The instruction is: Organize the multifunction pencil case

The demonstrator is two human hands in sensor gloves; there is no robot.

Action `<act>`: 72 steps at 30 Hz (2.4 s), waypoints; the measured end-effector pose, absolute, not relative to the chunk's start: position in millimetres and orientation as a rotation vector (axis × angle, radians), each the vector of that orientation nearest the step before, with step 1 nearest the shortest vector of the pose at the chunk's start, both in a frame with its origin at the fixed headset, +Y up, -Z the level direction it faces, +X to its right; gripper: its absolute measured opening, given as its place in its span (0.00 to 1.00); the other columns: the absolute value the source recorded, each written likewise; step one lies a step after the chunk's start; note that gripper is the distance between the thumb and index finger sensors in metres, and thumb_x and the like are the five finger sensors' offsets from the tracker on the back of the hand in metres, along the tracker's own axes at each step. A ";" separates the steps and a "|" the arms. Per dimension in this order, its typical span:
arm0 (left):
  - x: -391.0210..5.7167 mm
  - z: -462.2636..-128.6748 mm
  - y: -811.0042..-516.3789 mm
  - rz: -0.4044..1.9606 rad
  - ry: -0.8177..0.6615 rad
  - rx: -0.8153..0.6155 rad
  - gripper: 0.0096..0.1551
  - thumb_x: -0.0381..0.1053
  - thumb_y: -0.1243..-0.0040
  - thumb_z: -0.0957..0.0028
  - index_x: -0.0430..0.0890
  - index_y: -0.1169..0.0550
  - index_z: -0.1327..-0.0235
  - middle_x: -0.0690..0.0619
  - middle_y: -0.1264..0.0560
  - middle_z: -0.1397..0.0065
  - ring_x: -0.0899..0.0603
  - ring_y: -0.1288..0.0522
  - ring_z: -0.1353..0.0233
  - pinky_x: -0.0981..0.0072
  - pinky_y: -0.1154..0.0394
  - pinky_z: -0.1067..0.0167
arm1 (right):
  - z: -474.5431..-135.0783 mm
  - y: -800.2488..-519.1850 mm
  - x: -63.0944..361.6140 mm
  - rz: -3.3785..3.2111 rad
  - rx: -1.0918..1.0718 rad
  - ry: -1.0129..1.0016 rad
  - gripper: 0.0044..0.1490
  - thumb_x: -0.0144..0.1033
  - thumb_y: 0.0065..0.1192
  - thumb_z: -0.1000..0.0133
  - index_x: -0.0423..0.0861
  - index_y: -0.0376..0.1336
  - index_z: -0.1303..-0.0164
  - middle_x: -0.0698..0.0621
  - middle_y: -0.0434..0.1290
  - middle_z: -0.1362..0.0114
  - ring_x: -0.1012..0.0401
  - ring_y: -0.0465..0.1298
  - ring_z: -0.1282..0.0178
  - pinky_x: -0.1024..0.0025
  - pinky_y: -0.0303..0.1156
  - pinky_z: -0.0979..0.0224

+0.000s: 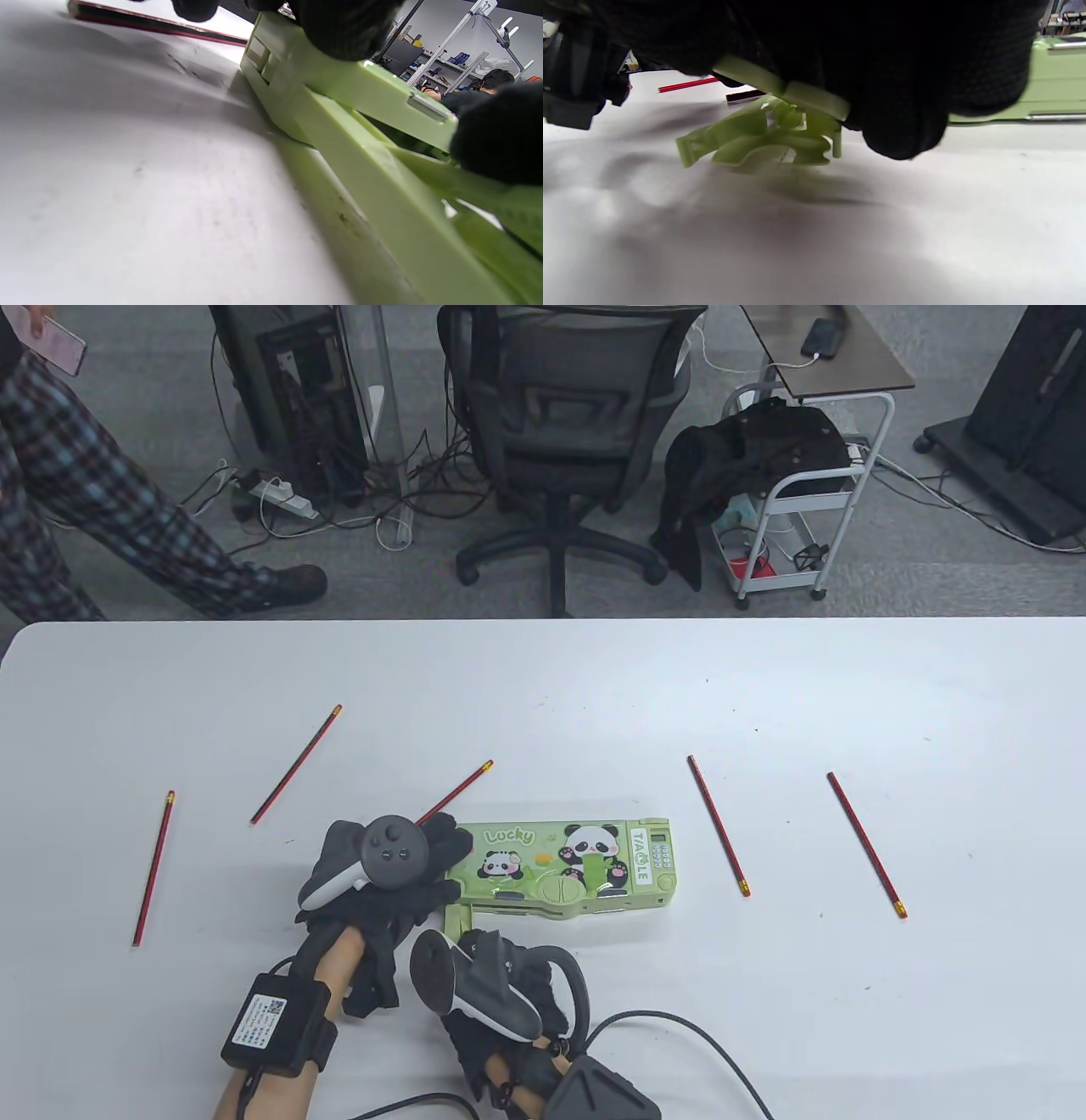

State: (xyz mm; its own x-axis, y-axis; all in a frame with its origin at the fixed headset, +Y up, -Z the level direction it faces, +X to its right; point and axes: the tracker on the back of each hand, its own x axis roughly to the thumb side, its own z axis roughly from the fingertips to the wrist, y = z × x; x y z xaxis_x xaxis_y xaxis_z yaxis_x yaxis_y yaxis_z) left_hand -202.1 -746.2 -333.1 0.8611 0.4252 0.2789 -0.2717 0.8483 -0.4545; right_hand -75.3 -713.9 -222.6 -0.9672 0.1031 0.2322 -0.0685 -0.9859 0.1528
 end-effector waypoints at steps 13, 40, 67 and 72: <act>-201.5 -332.9 -745.9 0.371 -0.383 -0.417 0.38 0.52 0.45 0.41 0.56 0.44 0.19 0.50 0.53 0.10 0.30 0.47 0.13 0.26 0.47 0.26 | -220.1 -720.1 -85.1 3.101 0.447 0.164 0.41 0.54 0.61 0.42 0.34 0.68 0.31 0.32 0.75 0.34 0.41 0.83 0.45 0.46 0.81 0.40; -201.1 -333.1 -745.9 0.367 -0.382 -0.418 0.38 0.52 0.45 0.41 0.56 0.44 0.19 0.50 0.53 0.10 0.30 0.47 0.13 0.26 0.47 0.26 | -218.2 -725.2 -88.1 3.201 0.501 0.158 0.37 0.45 0.69 0.44 0.38 0.66 0.29 0.34 0.74 0.32 0.43 0.84 0.42 0.48 0.82 0.38; -201.9 -333.8 -746.1 0.376 -0.381 -0.423 0.37 0.51 0.45 0.41 0.56 0.43 0.19 0.50 0.53 0.10 0.30 0.47 0.13 0.26 0.46 0.26 | -212.1 -729.2 -75.3 3.332 0.528 0.238 0.66 0.60 0.59 0.44 0.22 0.44 0.16 0.17 0.47 0.20 0.21 0.57 0.24 0.25 0.58 0.26; -202.1 -334.0 -746.0 0.373 -0.381 -0.423 0.37 0.51 0.45 0.41 0.56 0.44 0.19 0.50 0.53 0.10 0.30 0.47 0.13 0.26 0.46 0.26 | -217.4 -730.2 -53.3 3.367 0.465 0.243 0.66 0.61 0.58 0.44 0.23 0.43 0.16 0.18 0.46 0.19 0.21 0.54 0.23 0.24 0.56 0.26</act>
State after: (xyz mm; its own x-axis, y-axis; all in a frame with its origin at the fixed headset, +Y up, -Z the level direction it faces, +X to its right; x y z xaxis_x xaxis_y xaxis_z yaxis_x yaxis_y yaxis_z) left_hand -202.1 -746.0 -334.0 0.8632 0.4227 0.2761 -0.2677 0.8468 -0.4596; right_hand -53.3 -730.2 -217.4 -0.9283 -0.2403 0.2838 0.2786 -0.9549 0.1027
